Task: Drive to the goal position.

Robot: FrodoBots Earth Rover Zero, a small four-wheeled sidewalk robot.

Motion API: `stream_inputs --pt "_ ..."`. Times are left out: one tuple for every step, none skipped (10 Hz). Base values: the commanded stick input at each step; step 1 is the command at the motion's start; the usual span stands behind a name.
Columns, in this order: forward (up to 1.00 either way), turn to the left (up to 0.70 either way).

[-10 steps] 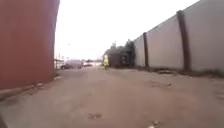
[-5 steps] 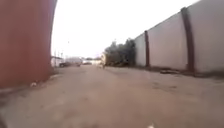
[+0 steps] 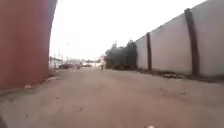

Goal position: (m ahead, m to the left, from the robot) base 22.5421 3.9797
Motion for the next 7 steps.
stream_inputs --pt "0.5 0.0" --pt "0.5 0.0" --pt "0.5 0.08" --pt "0.5 0.29" --pt "0.5 0.5" --pt "0.5 0.31" --pt "0.5 0.0"
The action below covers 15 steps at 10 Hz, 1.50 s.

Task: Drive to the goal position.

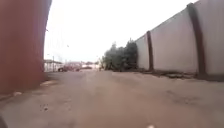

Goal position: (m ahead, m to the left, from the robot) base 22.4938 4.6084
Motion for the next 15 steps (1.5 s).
stream_inputs --pt "0.5 0.0" --pt "0.5 0.0" --pt "0.5 0.0" --pt "0.5 0.0" --pt "0.5 0.0" --pt "0.5 0.0" --pt "0.5 0.0" --pt "0.5 0.0" --pt "0.5 0.0" --pt "0.5 0.0" --pt "0.5 0.0" --pt "0.5 0.0" --pt "0.5 0.0" --pt "0.5 0.0" --pt "0.5 0.0"
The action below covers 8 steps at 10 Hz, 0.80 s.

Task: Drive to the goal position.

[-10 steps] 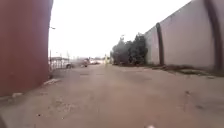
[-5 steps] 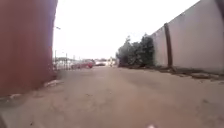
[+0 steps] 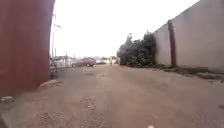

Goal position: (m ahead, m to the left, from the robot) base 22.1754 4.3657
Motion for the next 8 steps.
stream_inputs --pt "0.5 0.0" --pt "0.5 0.0" --pt "0.5 0.0" --pt "0.5 0.0" --pt "0.5 0.0" --pt "0.5 0.0" --pt "0.5 0.0" --pt "0.5 0.0"
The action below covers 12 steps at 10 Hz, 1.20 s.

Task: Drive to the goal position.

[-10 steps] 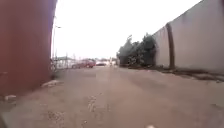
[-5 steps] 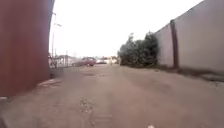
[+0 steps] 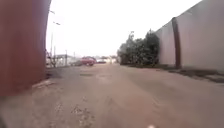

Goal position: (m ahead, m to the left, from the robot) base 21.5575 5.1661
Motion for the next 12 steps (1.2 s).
stream_inputs --pt "0.5 0.0" --pt "0.5 0.0" --pt "0.5 0.0" --pt "0.5 0.0" --pt "0.5 0.0" --pt "0.5 0.0" --pt "0.5 0.0" --pt "0.5 0.0" --pt "0.5 0.0" --pt "0.5 0.0" --pt "0.5 0.0" --pt "0.5 0.0"
